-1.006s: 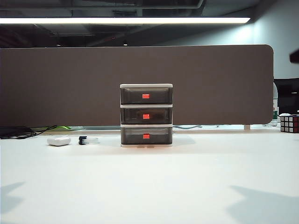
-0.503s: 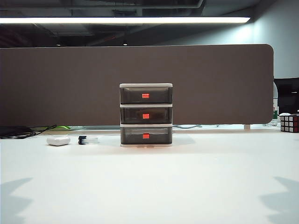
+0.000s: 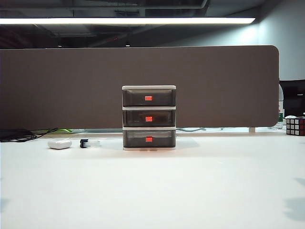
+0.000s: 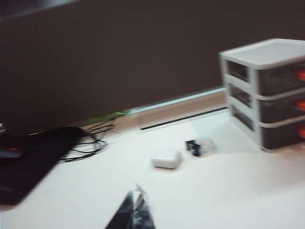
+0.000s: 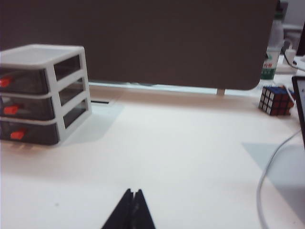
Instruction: Open the second layer of the drawer on the table, pick up a pack of napkins on the table and put it in, and finally close the drawer.
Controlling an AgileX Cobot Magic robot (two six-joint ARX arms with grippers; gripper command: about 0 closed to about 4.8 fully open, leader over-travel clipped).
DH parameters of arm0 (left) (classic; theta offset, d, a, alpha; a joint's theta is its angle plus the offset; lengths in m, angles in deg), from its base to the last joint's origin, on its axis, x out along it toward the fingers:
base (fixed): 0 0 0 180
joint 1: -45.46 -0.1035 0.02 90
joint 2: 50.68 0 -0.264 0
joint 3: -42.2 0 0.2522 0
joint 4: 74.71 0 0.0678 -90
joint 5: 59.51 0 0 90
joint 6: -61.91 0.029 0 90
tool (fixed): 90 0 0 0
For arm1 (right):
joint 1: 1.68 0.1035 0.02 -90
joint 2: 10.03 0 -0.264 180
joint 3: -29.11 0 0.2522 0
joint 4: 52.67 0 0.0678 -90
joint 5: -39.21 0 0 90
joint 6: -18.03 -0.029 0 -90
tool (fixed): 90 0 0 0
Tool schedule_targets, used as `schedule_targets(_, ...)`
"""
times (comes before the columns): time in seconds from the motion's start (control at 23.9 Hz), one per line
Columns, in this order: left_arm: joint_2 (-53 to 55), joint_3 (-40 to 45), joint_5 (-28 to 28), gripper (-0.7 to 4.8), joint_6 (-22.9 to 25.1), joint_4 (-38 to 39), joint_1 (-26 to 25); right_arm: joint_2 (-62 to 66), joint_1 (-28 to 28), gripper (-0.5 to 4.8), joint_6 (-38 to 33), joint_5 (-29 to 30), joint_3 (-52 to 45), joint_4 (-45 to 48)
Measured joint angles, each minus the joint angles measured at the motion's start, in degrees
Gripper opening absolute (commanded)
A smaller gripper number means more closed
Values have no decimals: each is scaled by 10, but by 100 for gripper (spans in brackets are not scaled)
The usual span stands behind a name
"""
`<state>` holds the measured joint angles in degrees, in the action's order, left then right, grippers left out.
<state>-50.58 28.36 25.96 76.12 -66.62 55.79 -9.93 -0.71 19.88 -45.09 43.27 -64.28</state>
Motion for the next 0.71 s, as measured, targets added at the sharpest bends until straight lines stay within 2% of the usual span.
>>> schedule_targets(0.08, 0, 0, 2, -5, -24, -1, -23, 0, -14, -5, 0, 4, 0, 17)
schedule_targets(0.21, 0, 0, 4, -5, -53, -1, -28, 0, -14, -5, -14, 5, 0, 18)
schedule_targets(0.71, 0, 0, 5, -5, -61, -1, -25, 0, -12, -5, -21, 6, 0, 18)
